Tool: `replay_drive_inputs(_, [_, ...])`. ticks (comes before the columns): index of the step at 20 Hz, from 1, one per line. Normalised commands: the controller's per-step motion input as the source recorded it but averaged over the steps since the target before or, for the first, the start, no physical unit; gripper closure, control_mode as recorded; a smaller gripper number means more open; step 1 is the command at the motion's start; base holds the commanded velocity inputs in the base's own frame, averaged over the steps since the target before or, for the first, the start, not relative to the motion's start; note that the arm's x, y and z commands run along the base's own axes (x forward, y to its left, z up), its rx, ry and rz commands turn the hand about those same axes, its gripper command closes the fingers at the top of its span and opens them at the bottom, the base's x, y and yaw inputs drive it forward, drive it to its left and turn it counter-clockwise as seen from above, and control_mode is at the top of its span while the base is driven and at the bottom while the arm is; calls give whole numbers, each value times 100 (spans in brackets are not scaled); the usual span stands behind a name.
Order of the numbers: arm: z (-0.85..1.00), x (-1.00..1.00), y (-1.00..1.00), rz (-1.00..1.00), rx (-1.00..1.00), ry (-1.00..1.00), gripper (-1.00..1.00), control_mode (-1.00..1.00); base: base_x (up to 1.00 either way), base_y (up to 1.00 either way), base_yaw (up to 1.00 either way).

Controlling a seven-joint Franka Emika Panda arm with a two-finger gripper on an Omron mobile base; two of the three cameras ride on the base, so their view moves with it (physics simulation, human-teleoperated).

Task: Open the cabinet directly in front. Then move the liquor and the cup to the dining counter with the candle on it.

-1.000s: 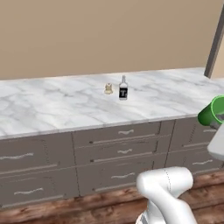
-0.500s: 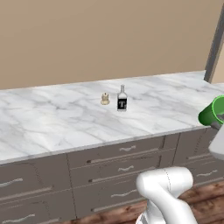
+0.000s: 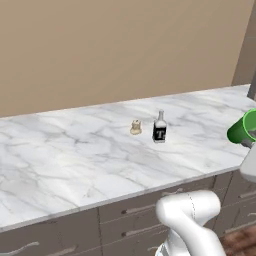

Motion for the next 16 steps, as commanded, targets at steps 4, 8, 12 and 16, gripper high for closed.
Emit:
replay_drive_inputs(4, [0,0,0,0,0,0,100,100,66,52,-16])
replay_drive_inputs(8, [0,0,0,0,0,0,100,100,67,23,-16])
replay_drive_inputs(12, [0,0,0,0,0,0,100,100,68,18,-15])
replay_drive_inputs(16, [0,0,0,0,0,0,100,100,62,23,-15])
